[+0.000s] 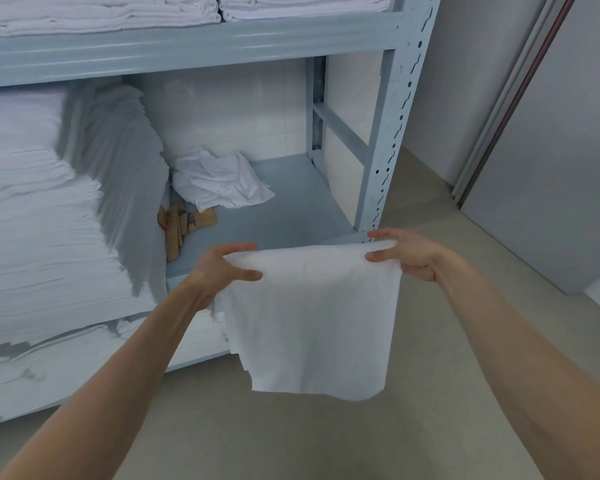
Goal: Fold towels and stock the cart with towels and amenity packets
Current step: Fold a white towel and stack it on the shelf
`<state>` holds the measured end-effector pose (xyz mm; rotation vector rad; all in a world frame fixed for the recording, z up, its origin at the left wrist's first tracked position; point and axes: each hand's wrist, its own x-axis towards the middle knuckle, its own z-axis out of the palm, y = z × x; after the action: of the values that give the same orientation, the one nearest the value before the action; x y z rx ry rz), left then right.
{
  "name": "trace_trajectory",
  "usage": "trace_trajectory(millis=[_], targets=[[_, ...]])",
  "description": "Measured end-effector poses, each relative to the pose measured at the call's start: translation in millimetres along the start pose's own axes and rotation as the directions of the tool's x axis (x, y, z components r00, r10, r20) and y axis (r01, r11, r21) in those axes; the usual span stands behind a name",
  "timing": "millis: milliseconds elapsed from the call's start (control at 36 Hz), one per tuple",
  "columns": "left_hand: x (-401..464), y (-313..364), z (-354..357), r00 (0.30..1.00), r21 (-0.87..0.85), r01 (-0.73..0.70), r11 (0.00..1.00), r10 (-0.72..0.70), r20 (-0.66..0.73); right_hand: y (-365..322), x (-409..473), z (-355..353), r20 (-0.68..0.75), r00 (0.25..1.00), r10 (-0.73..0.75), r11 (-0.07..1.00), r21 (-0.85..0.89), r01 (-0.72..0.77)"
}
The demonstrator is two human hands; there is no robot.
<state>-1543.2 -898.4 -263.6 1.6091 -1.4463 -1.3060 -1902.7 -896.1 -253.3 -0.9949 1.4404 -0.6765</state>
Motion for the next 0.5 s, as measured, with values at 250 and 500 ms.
trace_trajectory(millis=[250, 500], targets=[[13, -27, 15, 0.99, 0.315, 0.008, 0.949, 0.037, -0.137, -10, 15, 33, -0.023, 0.998, -0.05, 0.869, -0.494, 0.032], [55, -29, 24, 0.967, 0.674, 0.175, 0.717, 0.003, -0.254, 7, 55, 47, -0.078, 0.99, -0.115, 0.516, -0.856, -0.007]])
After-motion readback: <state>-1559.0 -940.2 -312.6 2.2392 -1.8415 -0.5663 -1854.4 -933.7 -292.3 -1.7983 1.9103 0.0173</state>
